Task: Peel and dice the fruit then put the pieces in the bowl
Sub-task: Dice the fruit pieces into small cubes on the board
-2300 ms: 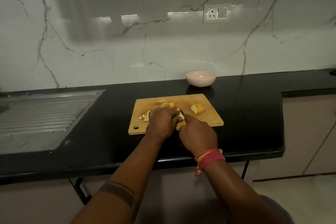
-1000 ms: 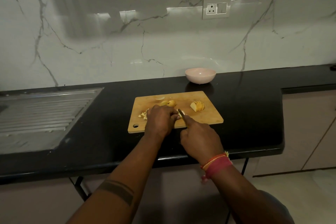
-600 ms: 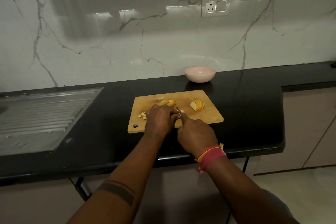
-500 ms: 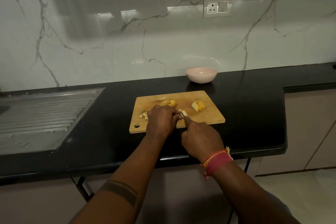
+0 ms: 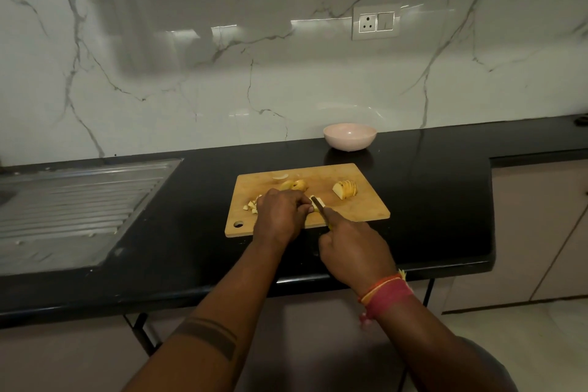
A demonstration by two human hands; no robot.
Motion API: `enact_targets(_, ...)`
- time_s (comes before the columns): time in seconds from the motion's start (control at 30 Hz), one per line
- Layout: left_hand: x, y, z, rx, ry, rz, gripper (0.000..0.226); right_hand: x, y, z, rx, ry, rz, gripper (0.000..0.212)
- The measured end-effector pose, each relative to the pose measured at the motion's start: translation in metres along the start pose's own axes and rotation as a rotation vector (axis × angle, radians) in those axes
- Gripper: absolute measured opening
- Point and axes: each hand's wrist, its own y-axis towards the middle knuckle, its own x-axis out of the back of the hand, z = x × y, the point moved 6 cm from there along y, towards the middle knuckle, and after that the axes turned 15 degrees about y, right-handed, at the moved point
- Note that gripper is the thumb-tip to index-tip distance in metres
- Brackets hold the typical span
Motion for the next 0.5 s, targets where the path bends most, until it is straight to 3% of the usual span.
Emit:
enact_targets(0.3,-0.003,0.003,0.004,-0.022,-0.107,-0.027,0.007,-0.015,0.031,0.01,-0.011,-0.069,0.042,0.059)
enact_targets(0.5,-0.011,0.006,0.005,0.007,-0.058,0.014,0.006,-0.009,0.011,0.001,0.008,-0.109,0.077,0.057)
